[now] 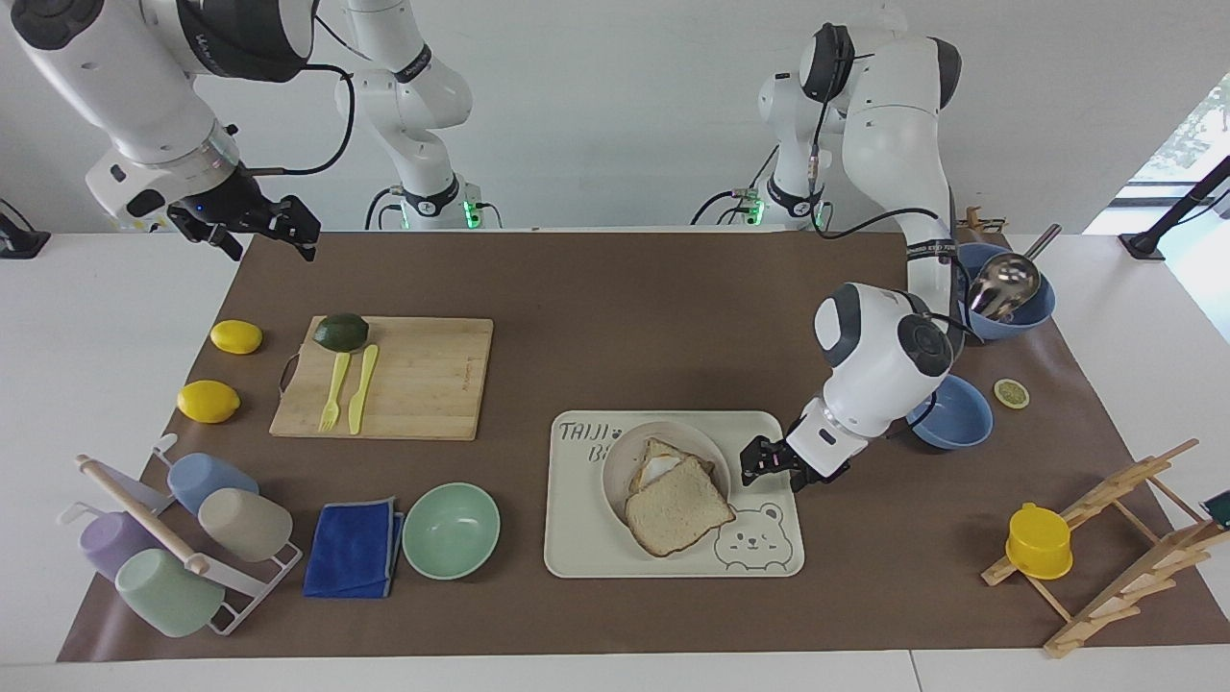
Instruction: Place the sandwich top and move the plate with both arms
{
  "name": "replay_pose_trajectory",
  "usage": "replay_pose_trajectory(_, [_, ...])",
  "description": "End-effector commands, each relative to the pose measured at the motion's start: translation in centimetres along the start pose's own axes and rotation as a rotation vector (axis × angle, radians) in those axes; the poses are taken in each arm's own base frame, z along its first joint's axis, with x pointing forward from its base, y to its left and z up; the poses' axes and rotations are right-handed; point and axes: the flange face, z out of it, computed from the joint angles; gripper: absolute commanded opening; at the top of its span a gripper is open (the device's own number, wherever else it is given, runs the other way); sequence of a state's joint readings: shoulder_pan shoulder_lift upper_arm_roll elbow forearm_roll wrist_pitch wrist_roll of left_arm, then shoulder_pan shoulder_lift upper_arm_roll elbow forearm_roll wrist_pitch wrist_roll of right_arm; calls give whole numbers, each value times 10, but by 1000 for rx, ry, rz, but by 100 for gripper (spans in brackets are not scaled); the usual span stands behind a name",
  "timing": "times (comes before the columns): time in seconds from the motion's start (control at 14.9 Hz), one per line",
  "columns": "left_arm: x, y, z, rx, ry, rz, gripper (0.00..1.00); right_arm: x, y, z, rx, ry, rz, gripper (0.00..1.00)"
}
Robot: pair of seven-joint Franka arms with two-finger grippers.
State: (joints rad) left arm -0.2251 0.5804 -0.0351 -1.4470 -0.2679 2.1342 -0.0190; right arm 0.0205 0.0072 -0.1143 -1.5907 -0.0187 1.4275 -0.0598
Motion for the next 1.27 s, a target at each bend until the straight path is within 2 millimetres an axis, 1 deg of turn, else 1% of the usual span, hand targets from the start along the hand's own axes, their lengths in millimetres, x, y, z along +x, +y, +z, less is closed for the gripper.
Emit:
replay_pose_trajectory(0.0, [-16,-13,-80,62,-26,12,100,-5,-1,-2,25,10,16,100])
replay_pose_trajectory(0.07, [-25,-10,-108,68,-34,9,100,-5,-1,-1,25,9,16,100])
replay_pose_trajectory(0.13, [-33,-14,-131,82,-45,2,100,-6,-1,-2,25,10,16,100])
replay_pose_trajectory(0.2, [-40,-21,-150,108,-57,-3,100,-5,-1,-2,25,10,16,100])
replay_pose_trajectory(0.33, [-56,-19,-194,148,-46,9,100,-5,-1,-1,25,9,16,100])
replay_pose_trajectory(0.4, [-63,-20,-212,171,-39,14,100,-5,-1,-1,25,9,16,100])
replay_pose_trajectory(0.47, [-73,-25,-234,187,-35,8,100,-5,-1,-2,25,10,16,100])
replay_pose_trajectory(0.54, [-80,-29,-249,190,-37,-1,100,-5,-1,-2,25,10,16,100])
replay_pose_trajectory(0.6, [-89,-28,-262,191,-44,-3,100,-6,-1,-2,25,12,16,100])
replay_pose_trajectory(0.67, [-103,-32,-279,197,-58,-13,100,-5,-1,-2,25,10,16,100])
replay_pose_trajectory(0.74, [-114,-34,-292,219,-70,-13,100,-5,-1,-2,25,10,16,100])
replay_pose_trajectory(0.8, [-129,-32,-303,234,-94,-12,100,-6,-1,-2,25,10,16,100])
replay_pose_trajectory(0.94, [-150,-30,-308,263,-143,-31,100,-6,-1,-2,25,12,15,100])
replay_pose_trajectory(1.07, [-164,-19,-296,270,-162,-44,100,-5,-1,-1,25,9,16,100])
replay_pose_trajectory(1.14, [-172,-21,-290,271,-168,-48,100,-5,-1,-2,25,10,16,100])
replay_pose_trajectory(1.2, [-172,-18,-287,270,-143,-40,100,-5,-1,-2,25,10,16,100])
